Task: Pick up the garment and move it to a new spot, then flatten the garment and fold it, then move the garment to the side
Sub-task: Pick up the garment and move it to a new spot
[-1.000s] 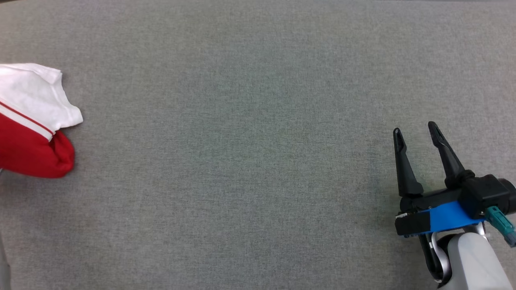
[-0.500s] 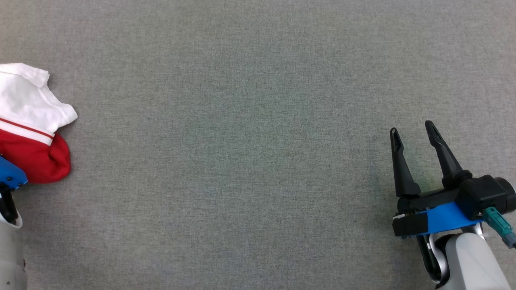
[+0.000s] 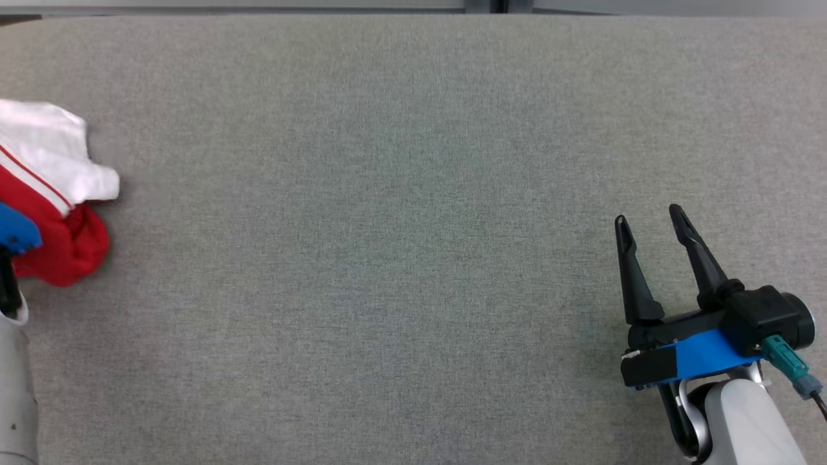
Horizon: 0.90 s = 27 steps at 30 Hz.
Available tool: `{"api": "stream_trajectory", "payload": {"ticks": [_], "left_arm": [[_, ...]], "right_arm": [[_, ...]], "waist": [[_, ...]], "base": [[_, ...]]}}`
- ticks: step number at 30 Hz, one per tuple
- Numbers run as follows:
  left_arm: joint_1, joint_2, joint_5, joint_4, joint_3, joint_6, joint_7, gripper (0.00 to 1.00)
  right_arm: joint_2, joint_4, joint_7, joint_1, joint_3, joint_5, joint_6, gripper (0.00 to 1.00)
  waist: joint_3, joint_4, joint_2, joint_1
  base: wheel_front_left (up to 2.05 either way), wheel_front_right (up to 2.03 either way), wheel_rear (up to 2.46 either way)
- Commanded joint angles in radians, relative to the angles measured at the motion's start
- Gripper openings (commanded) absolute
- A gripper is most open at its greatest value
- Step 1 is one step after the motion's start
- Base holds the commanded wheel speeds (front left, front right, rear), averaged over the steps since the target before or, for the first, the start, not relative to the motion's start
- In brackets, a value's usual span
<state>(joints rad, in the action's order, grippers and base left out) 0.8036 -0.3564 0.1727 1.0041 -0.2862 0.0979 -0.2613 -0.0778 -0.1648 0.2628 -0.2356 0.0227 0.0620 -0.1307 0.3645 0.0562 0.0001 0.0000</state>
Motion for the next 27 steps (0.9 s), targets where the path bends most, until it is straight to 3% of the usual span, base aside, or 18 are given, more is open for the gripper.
{"api": "stream_trajectory", "payload": {"ticks": [1, 9, 14, 27], "left_arm": [[0.010, -0.002, -0.009, -0.031, 0.001, 0.003, -0.005, 0.00], [0.023, 0.022, -0.057, -0.310, 0.067, 0.018, -0.005, 0.00], [0.065, 0.045, -0.062, -0.441, 0.147, 0.028, -0.005, 0.00], [0.177, 0.112, 0.005, -0.727, 0.403, 0.032, 0.131, 0.00]], "right_arm": [[0.002, -0.003, 0.003, 0.010, 0.001, 0.007, 0.000, 1.00], [0.021, -0.026, 0.003, 0.033, 0.021, 0.030, 0.000, 1.00], [0.026, -0.034, 0.003, 0.045, 0.029, 0.049, 0.000, 1.00], [0.026, -0.039, 0.003, 0.055, 0.073, 0.135, 0.000, 1.00]], "waist": [[-0.014, -0.006, -0.0001, 0.0000], [-0.099, -0.035, -0.0001, 0.0000], [-0.146, -0.087, -0.0001, 0.0000], [-0.192, -0.344, -0.0001, 0.0000]], "base": [[0.00, 0.00, 0.00], [0.00, 0.00, 0.00], [0.00, 0.00, 0.00], [0.00, 0.00, 0.00]]}}
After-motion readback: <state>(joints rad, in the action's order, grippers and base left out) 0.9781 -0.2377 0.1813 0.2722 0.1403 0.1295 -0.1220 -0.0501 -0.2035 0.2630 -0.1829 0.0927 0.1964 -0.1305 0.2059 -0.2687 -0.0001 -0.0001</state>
